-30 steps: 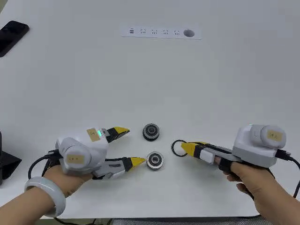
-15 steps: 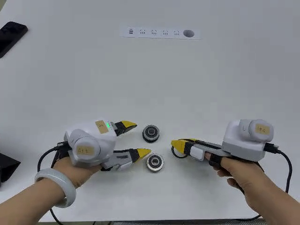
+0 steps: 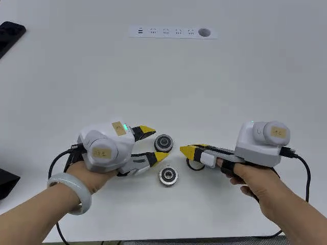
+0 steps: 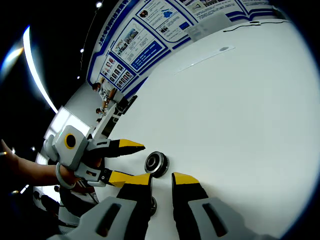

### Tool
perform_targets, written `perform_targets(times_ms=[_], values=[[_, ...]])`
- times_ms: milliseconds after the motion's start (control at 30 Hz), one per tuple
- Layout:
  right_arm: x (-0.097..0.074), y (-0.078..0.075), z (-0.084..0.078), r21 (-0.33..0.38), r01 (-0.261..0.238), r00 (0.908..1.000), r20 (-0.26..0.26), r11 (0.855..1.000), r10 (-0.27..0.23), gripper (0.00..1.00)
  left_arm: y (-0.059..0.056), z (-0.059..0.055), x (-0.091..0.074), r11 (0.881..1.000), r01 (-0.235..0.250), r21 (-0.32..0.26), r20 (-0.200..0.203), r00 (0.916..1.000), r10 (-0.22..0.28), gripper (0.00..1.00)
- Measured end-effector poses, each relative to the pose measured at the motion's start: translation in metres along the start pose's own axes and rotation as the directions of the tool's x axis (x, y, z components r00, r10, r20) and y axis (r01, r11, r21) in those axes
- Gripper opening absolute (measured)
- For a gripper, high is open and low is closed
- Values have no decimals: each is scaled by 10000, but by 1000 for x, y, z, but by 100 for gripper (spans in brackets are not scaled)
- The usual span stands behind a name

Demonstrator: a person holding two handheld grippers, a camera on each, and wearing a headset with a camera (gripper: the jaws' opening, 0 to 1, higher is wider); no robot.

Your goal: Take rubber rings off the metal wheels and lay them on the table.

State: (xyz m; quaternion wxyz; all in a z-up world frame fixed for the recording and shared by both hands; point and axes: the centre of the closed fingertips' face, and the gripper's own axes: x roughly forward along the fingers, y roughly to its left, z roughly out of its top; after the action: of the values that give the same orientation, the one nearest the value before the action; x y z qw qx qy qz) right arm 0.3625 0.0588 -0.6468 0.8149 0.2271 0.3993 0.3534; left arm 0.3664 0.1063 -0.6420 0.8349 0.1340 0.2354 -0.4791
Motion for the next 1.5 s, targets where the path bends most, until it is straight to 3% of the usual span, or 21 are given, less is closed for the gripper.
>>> perform_targets(times_ms=[533, 933, 1500], values=[[4, -4, -1, 164, -31, 10000, -15, 9999, 31, 16, -3, 0, 11, 9997, 239, 74, -225, 9995, -238, 26], [9, 1, 2, 398, -265, 9996, 63, 9989, 263, 16, -2, -2, 13, 9996, 287, -3, -301, 9991, -287, 18], [30, 8, 7, 700, -599, 9981, -128, 9957, 609, 17, 1, -3, 14, 9998, 196, -4, -186, 9996, -196, 14]])
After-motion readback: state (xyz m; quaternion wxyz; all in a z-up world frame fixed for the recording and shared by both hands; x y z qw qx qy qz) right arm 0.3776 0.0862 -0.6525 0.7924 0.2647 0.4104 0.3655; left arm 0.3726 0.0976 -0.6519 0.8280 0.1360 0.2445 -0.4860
